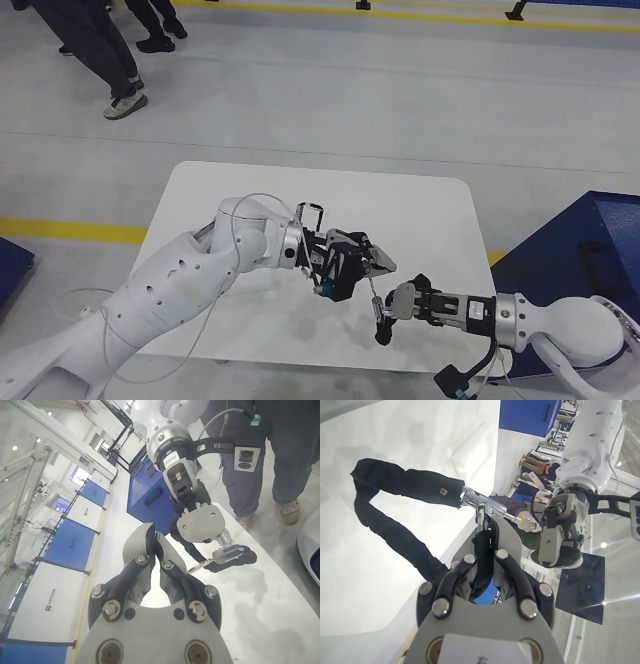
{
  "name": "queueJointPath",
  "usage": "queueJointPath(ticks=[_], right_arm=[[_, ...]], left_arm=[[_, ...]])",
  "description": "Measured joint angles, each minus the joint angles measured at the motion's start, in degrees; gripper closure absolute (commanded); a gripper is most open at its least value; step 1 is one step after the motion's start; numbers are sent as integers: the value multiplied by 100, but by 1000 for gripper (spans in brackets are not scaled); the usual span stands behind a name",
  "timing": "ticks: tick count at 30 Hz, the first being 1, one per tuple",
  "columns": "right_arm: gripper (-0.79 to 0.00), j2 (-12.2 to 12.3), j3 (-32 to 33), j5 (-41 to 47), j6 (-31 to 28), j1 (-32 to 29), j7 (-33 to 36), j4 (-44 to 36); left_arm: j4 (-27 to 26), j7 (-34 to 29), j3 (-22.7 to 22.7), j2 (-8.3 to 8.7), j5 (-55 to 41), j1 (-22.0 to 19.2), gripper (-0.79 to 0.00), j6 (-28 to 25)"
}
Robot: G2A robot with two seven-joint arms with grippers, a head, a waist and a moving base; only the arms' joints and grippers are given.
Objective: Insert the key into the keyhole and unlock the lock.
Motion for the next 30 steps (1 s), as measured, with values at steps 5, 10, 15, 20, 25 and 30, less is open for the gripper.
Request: queueJointPath(ticks=[5,10,15,20,25,30], right_arm=[[0,-9,44,-48,26,-42,24,-36],[0,-14,109,-118,23,-102,27,-82],[0,-21,184,-182,21,-163,46,-131],[0,-31,234,-168,39,-214,31,-160],[0,-42,249,-136,51,-246,-34,-163],[0,-52,245,-106,39,-238,-103,-137]], left_arm=[[44,-19,88,-68,-228,54,0,-447],[24,-79,-47,-102,-218,58,0,-273],[33,-109,-241,-65,-248,162,0,-316],[9,-181,-279,-76,-304,225,0,-513],[-285,-182,-340,-66,484,115,0,-73],[-566,34,-387,39,1600,136,0,265]])
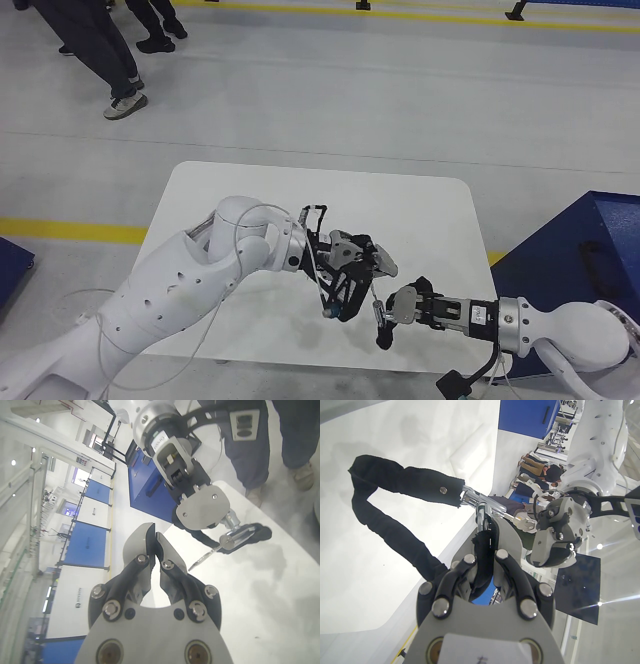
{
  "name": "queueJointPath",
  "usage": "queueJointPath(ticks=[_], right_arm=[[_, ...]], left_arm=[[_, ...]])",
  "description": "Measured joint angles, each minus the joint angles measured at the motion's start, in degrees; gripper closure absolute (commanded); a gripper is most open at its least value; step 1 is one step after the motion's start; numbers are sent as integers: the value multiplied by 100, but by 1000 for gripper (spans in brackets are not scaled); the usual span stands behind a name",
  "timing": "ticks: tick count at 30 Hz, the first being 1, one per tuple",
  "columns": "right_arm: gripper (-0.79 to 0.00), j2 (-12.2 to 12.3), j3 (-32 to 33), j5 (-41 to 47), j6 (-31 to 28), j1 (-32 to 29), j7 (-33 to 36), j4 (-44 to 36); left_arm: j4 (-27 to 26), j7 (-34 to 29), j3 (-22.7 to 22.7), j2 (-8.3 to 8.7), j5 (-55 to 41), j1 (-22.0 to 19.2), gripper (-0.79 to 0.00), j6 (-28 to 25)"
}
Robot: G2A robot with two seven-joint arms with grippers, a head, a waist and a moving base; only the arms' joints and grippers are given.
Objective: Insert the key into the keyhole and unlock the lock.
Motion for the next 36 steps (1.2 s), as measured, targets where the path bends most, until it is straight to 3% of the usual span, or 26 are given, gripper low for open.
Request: queueJointPath(ticks=[9,15,24,31,36], right_arm=[[0,-21,-34,-28,-39,46,8,0],[0,-34,-66,-61,-81,77,15,-27],[0,-55,-104,-70,-102,100,40,-29],[0,-74,-73,-17,-88,90,84,-14],[0,-87,-44,90,-82,89,42,11]], left_arm=[[66,91,-234,105,-98,234,0,-385],[51,149,-151,89,-109,257,0,-635],[16,143,-380,115,-150,319,0,-394],[39,183,-322,102,-314,420,0,-655],[-35,168,-546,129,-226,453,0,-208]])
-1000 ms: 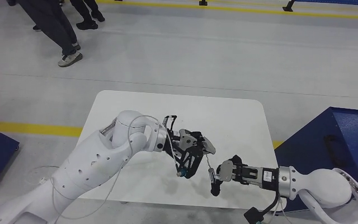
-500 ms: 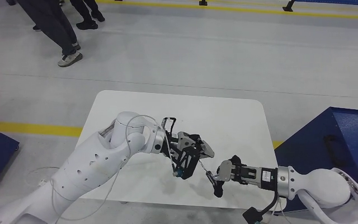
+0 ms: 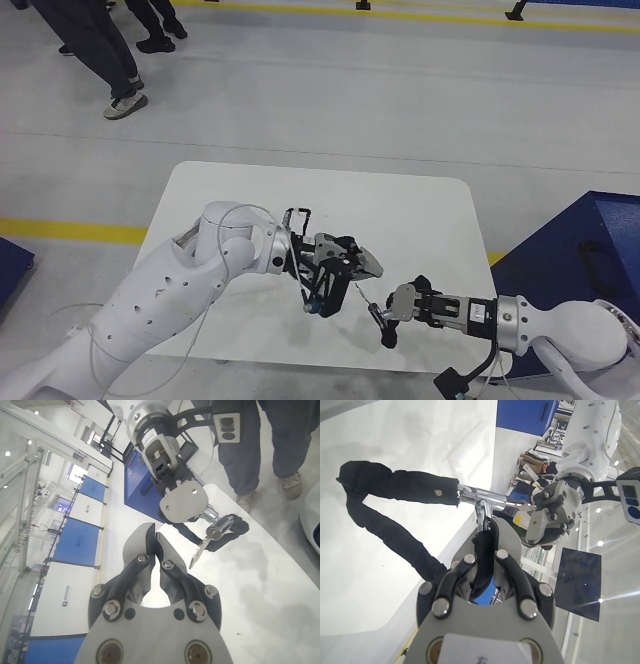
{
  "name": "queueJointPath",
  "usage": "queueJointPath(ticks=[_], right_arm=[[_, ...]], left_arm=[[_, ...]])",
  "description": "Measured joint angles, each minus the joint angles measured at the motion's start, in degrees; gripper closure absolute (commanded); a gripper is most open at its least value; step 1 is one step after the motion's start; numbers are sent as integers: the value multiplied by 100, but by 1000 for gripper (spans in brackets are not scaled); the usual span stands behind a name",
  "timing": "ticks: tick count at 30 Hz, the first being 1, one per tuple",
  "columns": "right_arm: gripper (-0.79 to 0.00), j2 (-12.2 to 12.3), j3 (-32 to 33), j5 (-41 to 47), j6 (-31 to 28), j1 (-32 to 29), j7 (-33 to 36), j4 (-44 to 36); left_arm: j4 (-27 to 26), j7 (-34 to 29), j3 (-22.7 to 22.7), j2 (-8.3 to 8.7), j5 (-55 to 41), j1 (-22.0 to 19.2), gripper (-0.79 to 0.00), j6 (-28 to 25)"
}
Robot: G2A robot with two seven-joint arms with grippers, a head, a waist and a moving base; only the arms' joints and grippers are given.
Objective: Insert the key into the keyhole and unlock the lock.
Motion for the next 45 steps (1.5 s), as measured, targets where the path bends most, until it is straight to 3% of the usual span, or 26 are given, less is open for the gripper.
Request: queueJointPath(ticks=[2,3,4,20,23,28,31,34,37,45], right_arm=[[0,-1,2,15,2,5,-16,5],[0,-1,2,15,2,6,-16,5],[0,-1,2,14,3,5,-16,5],[0,-3,8,-9,26,7,9,6],[0,-28,78,-201,474,-74,322,119],[0,-76,386,-478,1547,-429,790,457],[0,-114,515,-700,2103,-716,1118,556],[0,-153,668,-625,2502,-946,1285,582],[0,-162,727,-633,2612,-1029,1296,581],[0,-168,713,-622,2618,-1022,1310,565]], left_arm=[[-99,-27,-142,43,77,63,0,130],[-173,-25,-235,74,114,118,-283,184],[-218,-16,-292,92,131,154,-785,222],[-238,-8,-315,100,136,173,-785,241],[-126,-101,-411,81,-39,288,-785,272],[32,-953,-871,-46,-2409,598,-785,504],[-15,-1046,-939,-135,-4173,778,-785,594],[-40,-1306,-877,-205,-5305,843,-785,607],[-37,-1328,-863,-210,-5760,854,-785,595],[-36,-1323,-865,-209,-5442,853,-785,597]])
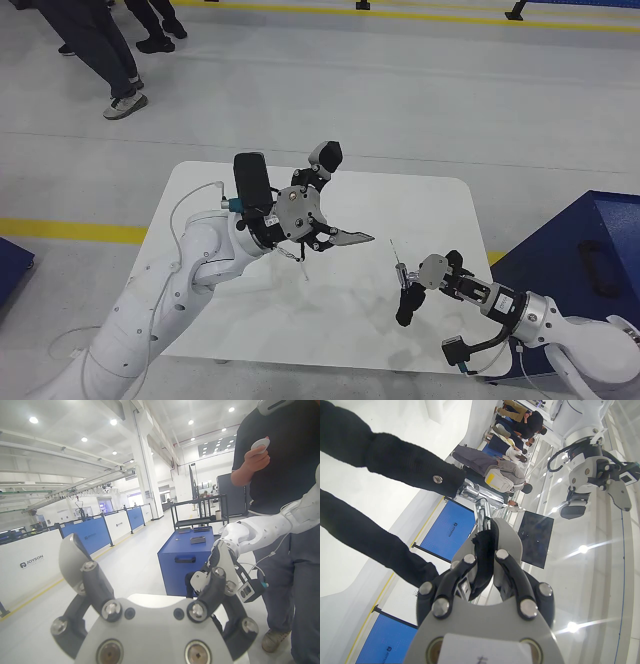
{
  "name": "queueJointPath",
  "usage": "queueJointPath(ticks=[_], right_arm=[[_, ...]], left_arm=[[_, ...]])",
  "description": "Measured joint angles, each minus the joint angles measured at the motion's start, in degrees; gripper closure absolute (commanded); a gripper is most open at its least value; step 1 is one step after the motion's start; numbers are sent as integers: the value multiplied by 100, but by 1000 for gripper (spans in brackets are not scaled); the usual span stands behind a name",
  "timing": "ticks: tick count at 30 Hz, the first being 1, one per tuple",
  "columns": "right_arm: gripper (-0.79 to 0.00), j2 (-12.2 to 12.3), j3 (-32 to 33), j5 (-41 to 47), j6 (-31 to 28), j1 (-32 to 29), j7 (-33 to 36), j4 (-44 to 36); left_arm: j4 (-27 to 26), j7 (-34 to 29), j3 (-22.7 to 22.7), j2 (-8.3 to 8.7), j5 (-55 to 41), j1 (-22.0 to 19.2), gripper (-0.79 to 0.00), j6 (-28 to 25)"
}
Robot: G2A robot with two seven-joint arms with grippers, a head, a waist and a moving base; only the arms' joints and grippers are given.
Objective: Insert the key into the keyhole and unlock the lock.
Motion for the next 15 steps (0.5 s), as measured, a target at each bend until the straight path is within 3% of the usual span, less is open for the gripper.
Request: queueJointPath(ticks=[2,5,9,15], right_arm=[[0,-21,-22,-15,85,-9,85,-18],[0,-62,-61,-181,279,-53,349,-26],[0,-119,-87,-651,440,-128,840,-94],[0,-197,-91,-1707,650,-335,1567,-332]], left_arm=[[59,-112,75,-18,-113,98,-785,-76],[264,-1029,223,-72,-1165,233,-785,-212],[77,-2523,270,-103,-3232,99,-785,659],[-222,-3497,151,-94,-3702,116,-785,1389]])
